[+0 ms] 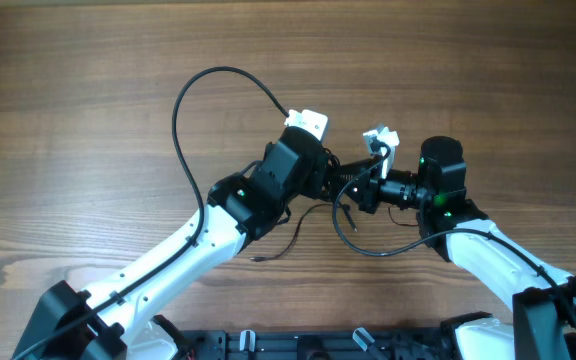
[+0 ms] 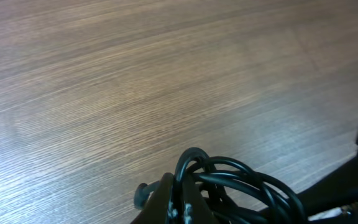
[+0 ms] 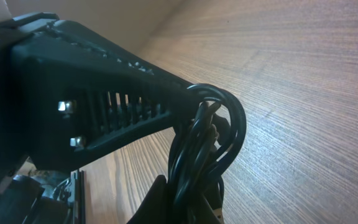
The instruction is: Untangle cables
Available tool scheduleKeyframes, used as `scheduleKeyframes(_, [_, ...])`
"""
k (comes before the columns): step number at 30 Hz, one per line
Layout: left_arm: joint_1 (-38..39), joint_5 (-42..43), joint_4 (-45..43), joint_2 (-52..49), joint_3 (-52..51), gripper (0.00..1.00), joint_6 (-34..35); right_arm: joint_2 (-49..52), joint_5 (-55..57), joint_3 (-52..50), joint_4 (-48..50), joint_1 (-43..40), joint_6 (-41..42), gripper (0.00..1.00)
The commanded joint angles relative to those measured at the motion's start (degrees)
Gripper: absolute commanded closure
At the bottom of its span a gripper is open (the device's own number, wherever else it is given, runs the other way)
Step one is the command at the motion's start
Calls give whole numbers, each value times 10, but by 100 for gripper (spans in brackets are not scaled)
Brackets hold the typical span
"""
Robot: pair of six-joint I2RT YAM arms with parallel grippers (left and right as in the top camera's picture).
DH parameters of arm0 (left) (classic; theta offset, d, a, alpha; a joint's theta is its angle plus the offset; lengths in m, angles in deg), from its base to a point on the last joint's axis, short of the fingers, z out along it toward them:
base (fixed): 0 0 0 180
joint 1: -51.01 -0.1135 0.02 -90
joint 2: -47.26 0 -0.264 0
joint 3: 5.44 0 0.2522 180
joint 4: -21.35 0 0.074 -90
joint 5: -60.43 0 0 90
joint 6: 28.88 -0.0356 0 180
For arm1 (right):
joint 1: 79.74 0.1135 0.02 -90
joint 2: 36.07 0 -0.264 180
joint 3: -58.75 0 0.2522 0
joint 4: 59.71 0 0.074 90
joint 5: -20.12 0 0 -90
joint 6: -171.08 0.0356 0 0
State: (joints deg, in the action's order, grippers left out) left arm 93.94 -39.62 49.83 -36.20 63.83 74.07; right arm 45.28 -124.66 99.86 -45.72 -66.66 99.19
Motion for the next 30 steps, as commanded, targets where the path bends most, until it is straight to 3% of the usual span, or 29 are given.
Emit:
scheduleKeyframes(1, [3,-133,15,-11,4,96,70,-2,-22,4,11,-1,-1,96])
scheduleKeyframes(3, [-11,-218,41,-11,4,96,131,-2,-40,4,16,-1,-3,96])
scheduleKeyframes(7, [-75,-218,96,-11,4,96,208,-2,-68,4,22,-1,-16,96])
scheduleKeyframes(11, [-151,-163,145,-11,4,96,210,-2,-80,4,22,-22,-14,96])
scheduleKeyframes(14, [-197,-160,199,-11,4,96,273,-2,-113,4,22,-59,-14,96])
scheduleKeyframes(19, [-216,-137,188,6,4,96,273,-2,-113,4,19,-62,-14,96])
scheduleKeyframes(22, [-216,-99,170,88,4,80,206,-2,-93,4,19,-62,-14,96])
scheduleKeyframes(24, [-216,-134,172,144,4,78,200,-2,-92,4,19,-62,-14,95])
scheduleKeyframes(26, [-216,-133,165,198,4,38,201,-2,-92,4,19,-62,-4,96])
scheduleKeyframes(29, [-216,33,164,210,4,43,155,-2,-92,4,20,-62,-29,96])
scheduleKeyframes(30, [-216,102,163,195,4,40,158,-2,-92,4,20,-62,-31,95])
